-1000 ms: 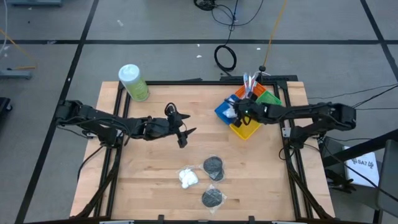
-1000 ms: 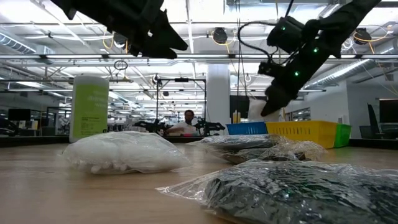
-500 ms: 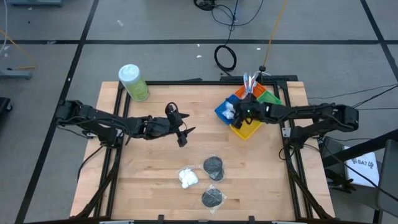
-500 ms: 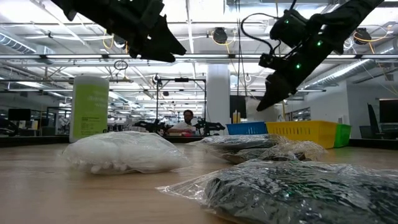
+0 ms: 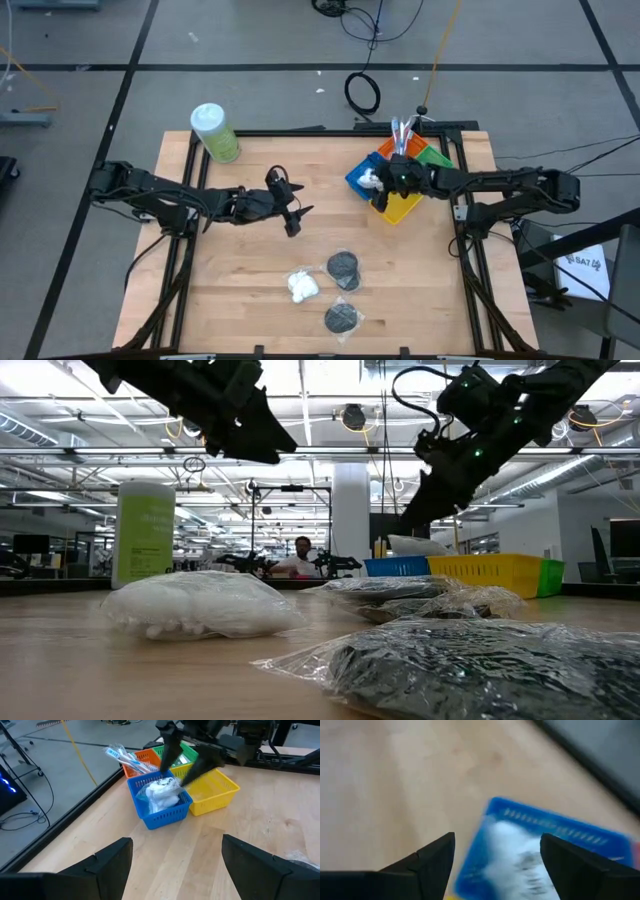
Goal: Pick & Place Travel size toiletries
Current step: Put the cotton pack into the blue bin
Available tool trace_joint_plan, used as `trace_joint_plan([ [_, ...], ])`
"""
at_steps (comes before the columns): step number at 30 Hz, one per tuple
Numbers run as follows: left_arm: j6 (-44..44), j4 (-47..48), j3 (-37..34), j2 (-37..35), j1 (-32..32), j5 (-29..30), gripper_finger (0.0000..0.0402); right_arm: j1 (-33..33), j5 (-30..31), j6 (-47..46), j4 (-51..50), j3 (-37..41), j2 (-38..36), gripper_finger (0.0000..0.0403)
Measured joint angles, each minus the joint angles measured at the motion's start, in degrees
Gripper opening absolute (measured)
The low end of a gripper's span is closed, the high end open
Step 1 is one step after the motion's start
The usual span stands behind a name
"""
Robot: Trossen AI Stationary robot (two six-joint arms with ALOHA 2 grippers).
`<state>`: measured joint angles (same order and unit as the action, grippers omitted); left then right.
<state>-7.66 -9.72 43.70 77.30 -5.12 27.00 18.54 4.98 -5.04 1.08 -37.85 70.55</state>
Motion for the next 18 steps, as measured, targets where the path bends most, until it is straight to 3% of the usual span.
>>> trace_joint_plan([
  [2,0.0,0.1,0.0,0.0,0.1,0.0,0.0299,1.0,3.8,-0.2,0.7,0.0,1.0,0.0273],
  [11,-0.7,0.1,0.0,0.0,0.2,0.0,0.0299,3.2,3.7,-1.8,-1.1,0.0,9.5,0.0221],
  [18,-0.9,0.6,0.0,0.0,0.2,0.0,0.0299,3.2,3.8,-1.2,1.3,0.0,7.1,0.0211],
])
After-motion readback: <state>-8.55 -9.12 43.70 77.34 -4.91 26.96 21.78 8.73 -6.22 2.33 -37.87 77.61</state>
